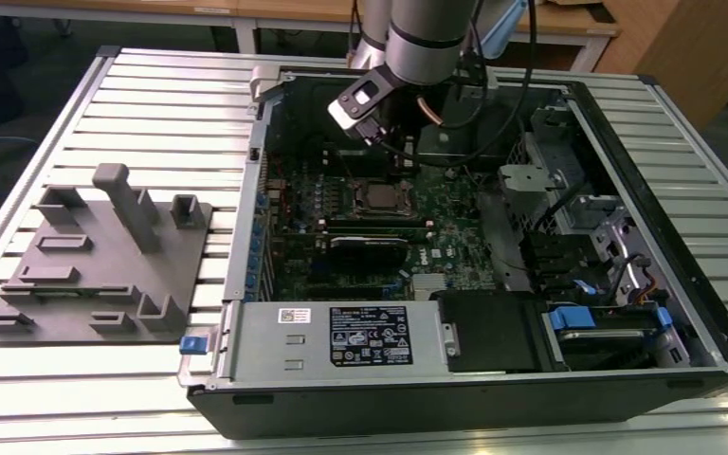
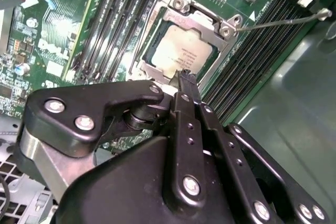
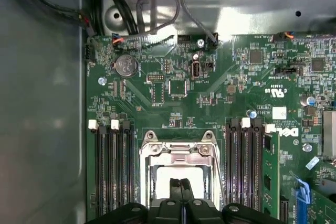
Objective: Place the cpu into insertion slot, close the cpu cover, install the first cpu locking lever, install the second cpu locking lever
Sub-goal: 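Close the cpu cover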
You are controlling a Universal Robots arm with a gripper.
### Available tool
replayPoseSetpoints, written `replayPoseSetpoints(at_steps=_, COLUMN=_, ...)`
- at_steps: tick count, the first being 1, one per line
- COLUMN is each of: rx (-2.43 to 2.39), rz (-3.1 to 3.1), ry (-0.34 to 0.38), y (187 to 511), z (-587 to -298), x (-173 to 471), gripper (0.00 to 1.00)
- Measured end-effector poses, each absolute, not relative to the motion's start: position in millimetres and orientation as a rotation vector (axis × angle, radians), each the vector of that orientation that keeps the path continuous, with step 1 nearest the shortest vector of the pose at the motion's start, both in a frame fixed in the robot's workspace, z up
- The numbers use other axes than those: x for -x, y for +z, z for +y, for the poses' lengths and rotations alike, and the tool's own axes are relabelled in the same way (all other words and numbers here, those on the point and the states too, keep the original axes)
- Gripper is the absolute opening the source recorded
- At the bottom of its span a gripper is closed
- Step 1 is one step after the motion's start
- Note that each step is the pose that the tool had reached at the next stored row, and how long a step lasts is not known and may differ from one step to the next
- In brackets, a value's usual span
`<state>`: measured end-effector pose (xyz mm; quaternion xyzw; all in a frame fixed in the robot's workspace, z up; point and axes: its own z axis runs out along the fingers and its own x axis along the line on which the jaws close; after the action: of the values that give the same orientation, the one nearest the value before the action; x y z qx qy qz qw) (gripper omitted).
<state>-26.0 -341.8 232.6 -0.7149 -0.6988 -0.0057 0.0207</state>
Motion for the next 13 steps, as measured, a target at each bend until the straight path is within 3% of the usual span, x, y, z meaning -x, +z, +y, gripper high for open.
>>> replayPoseSetpoints(at_steps=13, rx=2.219, rz=-2.169, ry=-0.022, y=224, z=-342, x=42, gripper=0.11)
